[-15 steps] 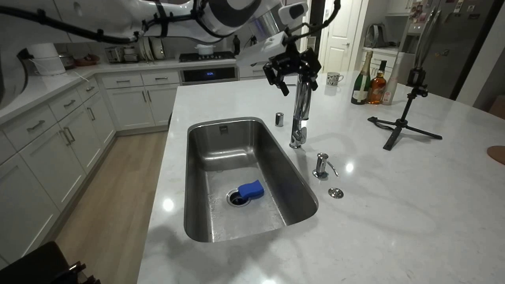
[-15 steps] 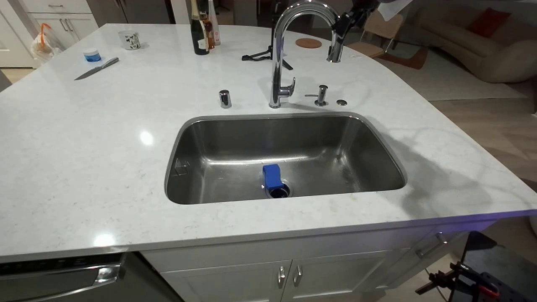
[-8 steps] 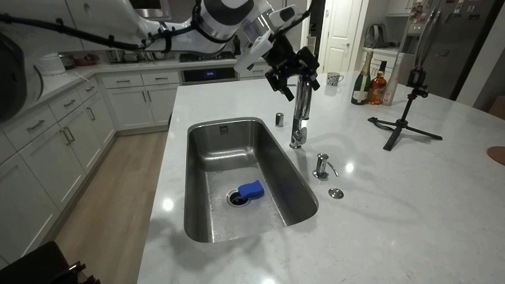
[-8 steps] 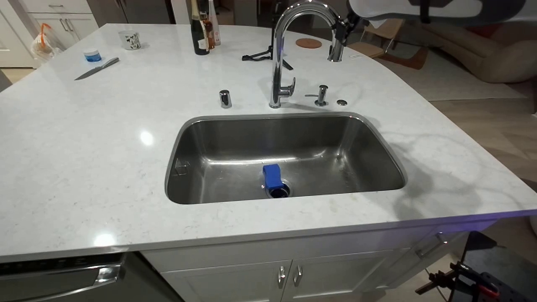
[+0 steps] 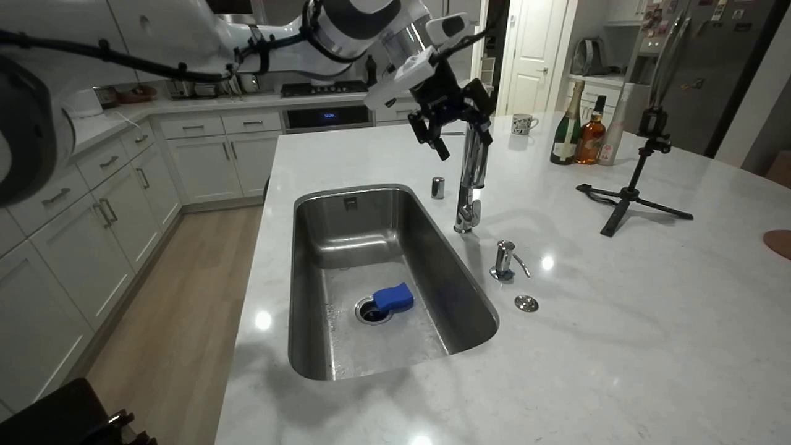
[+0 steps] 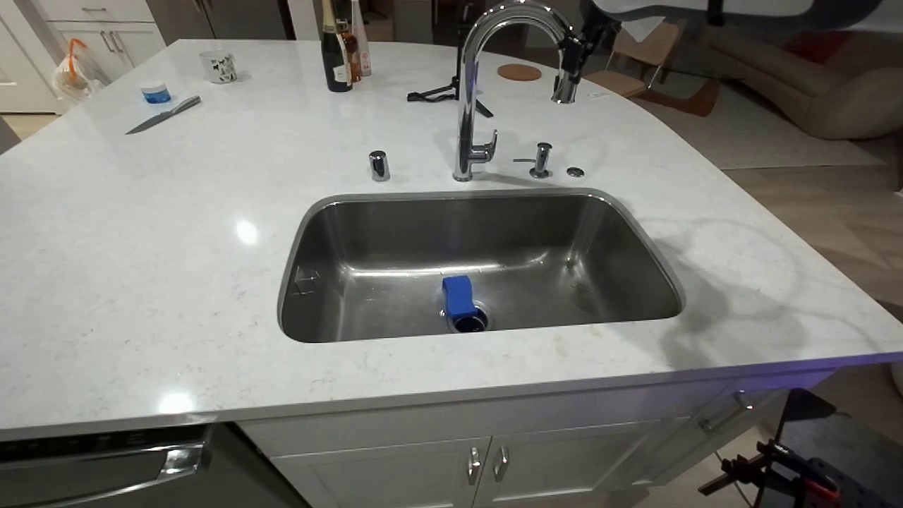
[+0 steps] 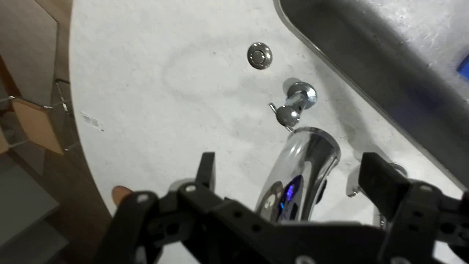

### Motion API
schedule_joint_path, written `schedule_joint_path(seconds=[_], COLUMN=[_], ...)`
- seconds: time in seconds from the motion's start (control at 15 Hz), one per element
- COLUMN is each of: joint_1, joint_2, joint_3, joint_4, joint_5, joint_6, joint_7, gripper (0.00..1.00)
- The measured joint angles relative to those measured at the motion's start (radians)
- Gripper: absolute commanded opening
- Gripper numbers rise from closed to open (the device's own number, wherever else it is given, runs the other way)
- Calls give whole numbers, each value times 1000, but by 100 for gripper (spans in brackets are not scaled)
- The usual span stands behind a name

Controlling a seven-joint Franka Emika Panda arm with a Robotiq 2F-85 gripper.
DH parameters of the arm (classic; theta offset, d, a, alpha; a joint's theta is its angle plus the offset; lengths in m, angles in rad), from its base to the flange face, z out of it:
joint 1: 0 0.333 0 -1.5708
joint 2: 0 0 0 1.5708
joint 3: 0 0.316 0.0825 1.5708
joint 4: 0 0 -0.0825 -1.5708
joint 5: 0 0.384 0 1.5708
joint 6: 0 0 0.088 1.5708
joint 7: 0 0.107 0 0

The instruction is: Push back the retractable faucet into the main hose

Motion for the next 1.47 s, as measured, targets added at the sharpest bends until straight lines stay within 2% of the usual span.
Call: schedule_joint_path(seconds=[0.47, 0.87, 1.13, 1.47], joint_1=[-210, -401, -524, -635], joint_2=[10, 44, 67, 76], joint_3=[163, 296, 393, 524], joint_4=[0, -18, -115, -284], joint_5=[289, 520, 699, 977], joint_6=[9, 32, 118, 167], joint_7=[-381, -766, -1023, -1204], gripper=[100, 100, 100, 100])
